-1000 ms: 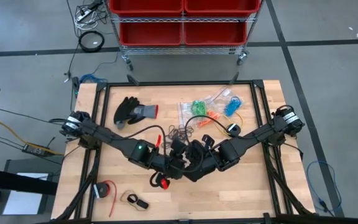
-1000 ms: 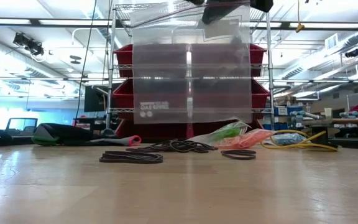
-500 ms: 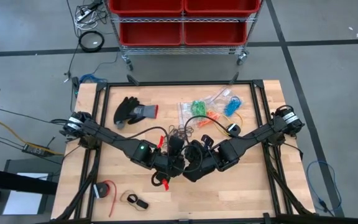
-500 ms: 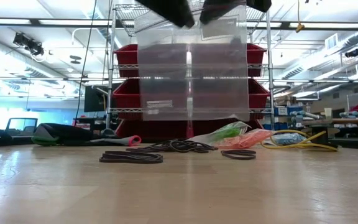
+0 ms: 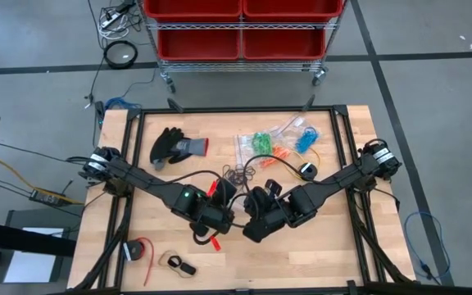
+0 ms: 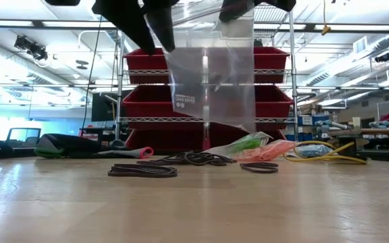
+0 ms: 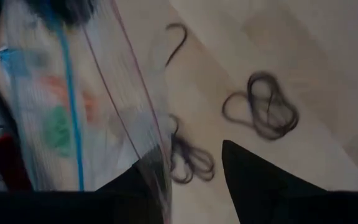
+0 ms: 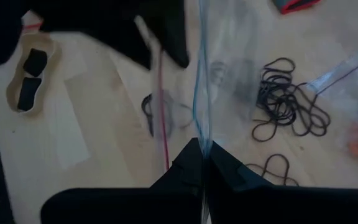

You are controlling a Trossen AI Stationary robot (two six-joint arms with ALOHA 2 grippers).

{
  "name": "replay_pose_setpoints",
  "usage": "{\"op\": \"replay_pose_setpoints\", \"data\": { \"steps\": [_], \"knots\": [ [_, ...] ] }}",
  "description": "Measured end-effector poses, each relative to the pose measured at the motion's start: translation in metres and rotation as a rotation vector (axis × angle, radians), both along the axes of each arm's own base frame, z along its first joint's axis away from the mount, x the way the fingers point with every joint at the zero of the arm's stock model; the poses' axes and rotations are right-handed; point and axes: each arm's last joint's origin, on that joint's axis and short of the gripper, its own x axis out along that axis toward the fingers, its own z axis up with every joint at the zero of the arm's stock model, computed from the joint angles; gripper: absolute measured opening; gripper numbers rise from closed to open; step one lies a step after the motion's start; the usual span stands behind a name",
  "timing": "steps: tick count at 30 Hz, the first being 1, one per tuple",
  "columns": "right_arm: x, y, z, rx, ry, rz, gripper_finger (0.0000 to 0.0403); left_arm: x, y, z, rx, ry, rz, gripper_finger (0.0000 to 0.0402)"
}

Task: Sort rubber bands
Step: Open the transparent zip bag

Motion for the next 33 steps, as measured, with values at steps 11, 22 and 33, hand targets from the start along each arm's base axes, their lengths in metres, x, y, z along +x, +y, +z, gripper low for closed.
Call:
{"op": "replay_pose_setpoints", "data": {
  "steps": [11,22,33],
  "knots": [
    [0.001,0.006,0.000,0.078,0.008,0.054,0.0000,-0.006,-0.006,-0.001,0.098,0.041,-0.097,0.0036],
    [0.002,0.004,0.002,0.118,-0.015,0.011,0.0000,-0.014,-0.032,0.000,0.083,0.002,-0.156,0.0003],
    [0.009,0.000,0.005,0.162,-0.074,-0.029,0.0000,-0.022,-0.067,0.006,0.043,-0.153,-0.174,0.0001]
  ]
}}
